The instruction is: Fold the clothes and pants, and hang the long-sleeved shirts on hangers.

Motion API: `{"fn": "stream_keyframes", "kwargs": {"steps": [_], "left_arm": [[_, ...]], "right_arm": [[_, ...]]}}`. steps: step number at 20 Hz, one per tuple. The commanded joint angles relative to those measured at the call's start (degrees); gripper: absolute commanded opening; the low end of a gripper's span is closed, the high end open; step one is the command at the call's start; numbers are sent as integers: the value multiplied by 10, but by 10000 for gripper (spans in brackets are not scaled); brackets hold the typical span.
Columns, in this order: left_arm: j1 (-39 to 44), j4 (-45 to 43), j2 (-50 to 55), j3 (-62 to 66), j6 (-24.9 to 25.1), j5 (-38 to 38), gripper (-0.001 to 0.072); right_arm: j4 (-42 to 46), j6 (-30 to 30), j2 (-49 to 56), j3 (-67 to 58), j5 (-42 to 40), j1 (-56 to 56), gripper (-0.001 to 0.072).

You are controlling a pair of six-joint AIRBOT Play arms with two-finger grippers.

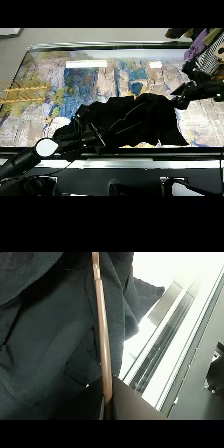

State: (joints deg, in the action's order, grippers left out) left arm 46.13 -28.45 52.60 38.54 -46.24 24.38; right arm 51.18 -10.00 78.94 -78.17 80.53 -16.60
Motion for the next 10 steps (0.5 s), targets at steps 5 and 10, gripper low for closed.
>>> {"fn": "stream_keyframes", "kwargs": {"steps": [5,10], "left_arm": [[0,0,0,0,0,2,20],[0,0,0,0,0,2,21]], "right_arm": [[-14,22,61,-1,-54,51,593],[-14,23,58,-1,-7,51,37]]}}
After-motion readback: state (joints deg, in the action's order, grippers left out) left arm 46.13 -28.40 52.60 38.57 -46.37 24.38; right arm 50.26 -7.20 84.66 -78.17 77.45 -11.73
